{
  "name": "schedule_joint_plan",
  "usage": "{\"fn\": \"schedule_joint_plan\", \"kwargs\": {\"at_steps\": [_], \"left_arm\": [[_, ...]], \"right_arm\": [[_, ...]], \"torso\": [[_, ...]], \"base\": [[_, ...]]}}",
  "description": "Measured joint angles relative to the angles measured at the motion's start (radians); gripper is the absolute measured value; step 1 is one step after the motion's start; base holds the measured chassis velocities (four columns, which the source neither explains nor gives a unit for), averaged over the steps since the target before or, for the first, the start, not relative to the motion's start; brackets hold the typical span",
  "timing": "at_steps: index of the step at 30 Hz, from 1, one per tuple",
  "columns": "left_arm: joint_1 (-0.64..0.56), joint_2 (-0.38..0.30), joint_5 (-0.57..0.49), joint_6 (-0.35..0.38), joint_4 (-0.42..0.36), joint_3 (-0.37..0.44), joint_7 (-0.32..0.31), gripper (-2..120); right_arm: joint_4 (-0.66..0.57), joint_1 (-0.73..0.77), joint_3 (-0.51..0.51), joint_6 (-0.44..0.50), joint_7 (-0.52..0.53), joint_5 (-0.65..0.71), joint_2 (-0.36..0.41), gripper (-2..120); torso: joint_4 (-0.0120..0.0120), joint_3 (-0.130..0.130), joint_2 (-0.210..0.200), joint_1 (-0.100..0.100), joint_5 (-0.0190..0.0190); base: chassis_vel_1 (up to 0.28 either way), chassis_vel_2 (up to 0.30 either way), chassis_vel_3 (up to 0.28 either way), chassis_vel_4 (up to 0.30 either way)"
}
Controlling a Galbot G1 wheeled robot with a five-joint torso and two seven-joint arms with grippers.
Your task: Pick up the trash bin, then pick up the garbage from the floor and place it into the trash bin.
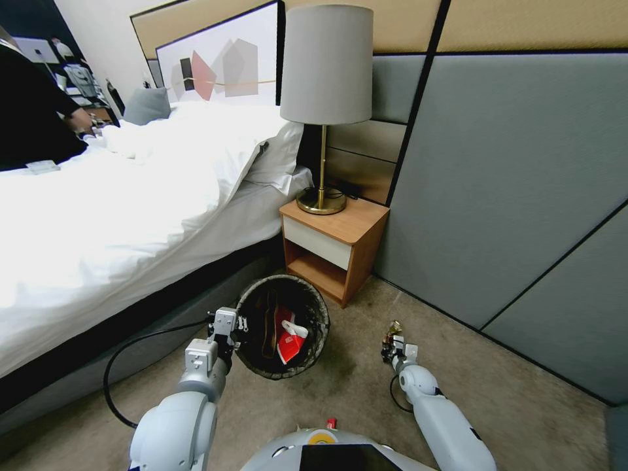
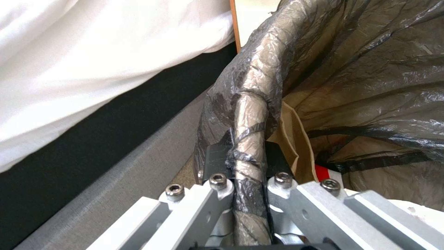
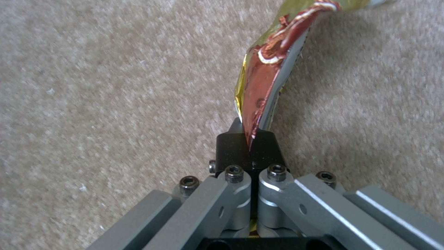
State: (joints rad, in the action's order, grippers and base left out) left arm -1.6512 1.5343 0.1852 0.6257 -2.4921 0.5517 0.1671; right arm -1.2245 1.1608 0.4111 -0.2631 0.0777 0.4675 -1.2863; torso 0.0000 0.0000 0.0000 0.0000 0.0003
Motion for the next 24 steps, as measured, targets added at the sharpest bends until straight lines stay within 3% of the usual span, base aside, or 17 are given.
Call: {"fn": "schedule_joint_plan", "kwargs": {"at_steps": [4, 6, 8, 12, 24], "left_arm": [[0.0, -0.003, -0.005, 0.0, -0.002, 0.003, 0.0, 1], [0.0, -0.007, -0.013, 0.001, -0.006, 0.008, 0.001, 1], [0.0, -0.007, -0.014, 0.001, -0.006, 0.009, 0.001, 1], [0.004, -0.012, -0.026, 0.004, -0.007, 0.013, 0.001, 1], [0.012, -0.017, -0.039, 0.006, 0.0, 0.018, 0.001, 1]], "right_arm": [[-0.045, 0.008, 0.015, 0.004, 0.005, -0.01, 0.001, 0], [-0.15, 0.04, 0.037, 0.004, 0.01, -0.018, 0.02, 0], [-0.173, 0.047, 0.041, 0.002, 0.01, -0.018, 0.026, 0], [-0.414, 0.102, 0.088, -0.012, 0.017, -0.016, 0.091, 0], [-0.816, 0.173, 0.15, -0.052, 0.042, 0.033, 0.253, 0]], "torso": [[0.0001, 0.0, 0.0, 0.0, -0.0001], [0.0001, 0.0, 0.0, 0.0, -0.0001], [0.0001, 0.0, 0.0, 0.0, -0.0002], [0.0, 0.0, 0.0, 0.0, -0.0004], [0.0, 0.0, 0.0, 0.0, -0.0001]], "base": [[0.0, 0.0, 0.0, 0.0], [0.0, 0.0, 0.0, 0.0], [0.0, 0.0, 0.0, 0.0], [0.0, 0.0, 0.0, 0.0], [0.0, 0.0, 0.0, 0.0]]}}
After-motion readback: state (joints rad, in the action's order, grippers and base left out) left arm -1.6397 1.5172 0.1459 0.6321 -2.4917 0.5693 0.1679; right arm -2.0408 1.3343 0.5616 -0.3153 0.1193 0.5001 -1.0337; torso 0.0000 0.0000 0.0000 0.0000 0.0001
